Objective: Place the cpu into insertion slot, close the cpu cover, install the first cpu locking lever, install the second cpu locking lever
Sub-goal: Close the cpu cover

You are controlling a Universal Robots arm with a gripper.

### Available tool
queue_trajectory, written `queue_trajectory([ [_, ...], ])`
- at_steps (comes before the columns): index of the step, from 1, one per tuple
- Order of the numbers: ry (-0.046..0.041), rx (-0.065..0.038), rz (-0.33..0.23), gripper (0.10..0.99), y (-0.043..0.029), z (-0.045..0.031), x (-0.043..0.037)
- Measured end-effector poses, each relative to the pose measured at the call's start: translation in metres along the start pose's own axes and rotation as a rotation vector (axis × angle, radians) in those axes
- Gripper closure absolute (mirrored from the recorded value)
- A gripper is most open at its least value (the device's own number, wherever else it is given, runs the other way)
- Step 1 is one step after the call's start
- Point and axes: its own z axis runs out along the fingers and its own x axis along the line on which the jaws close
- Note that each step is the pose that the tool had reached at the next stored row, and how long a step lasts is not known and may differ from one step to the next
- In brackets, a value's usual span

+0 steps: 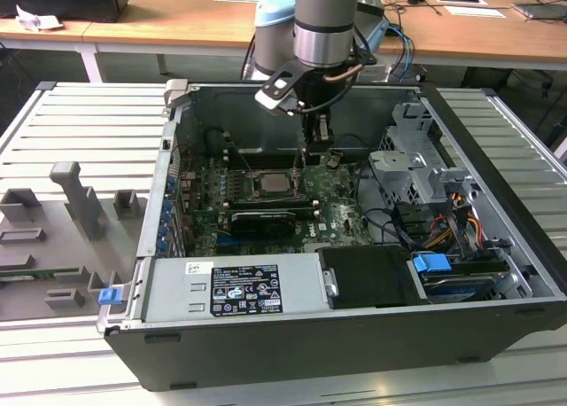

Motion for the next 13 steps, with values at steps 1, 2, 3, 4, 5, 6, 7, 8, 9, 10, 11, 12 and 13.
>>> queue_trajectory([
  [1,0.0000,0.000,0.000,0.980,-0.0005,0.0000,0.0000],
  [2,0.0000,0.000,0.000,0.980,-0.0010,0.0000,0.0000],
  [3,0.0000,0.000,0.000,0.980,-0.0013,-0.0001,0.0000],
  [4,0.0000,0.000,0.000,0.980,-0.0016,-0.0001,0.0001],
  [5,0.0000,0.000,0.000,0.980,-0.0021,-0.0001,0.0001],
  [6,0.0000,0.000,0.000,0.980,-0.0027,-0.0001,0.0001],
  [7,0.0000,0.000,0.000,0.980,-0.0034,-0.0002,0.0001],
  [8,0.0000,0.000,0.000,0.980,-0.0037,-0.0002,0.0001],
  [9,0.0000,0.000,0.000,0.980,-0.0041,-0.0002,0.0001],
  [10,0.0000,0.000,0.000,0.980,-0.0044,-0.0002,0.0002],
  [11,0.0000,0.000,0.000,0.980,-0.0047,-0.0002,0.0002],
  [12,0.0001,0.000,0.000,0.980,-0.0050,-0.0002,0.0002],
  [13,0.0000,0.000,0.000,0.980,-0.0054,-0.0003,0.0002],
])
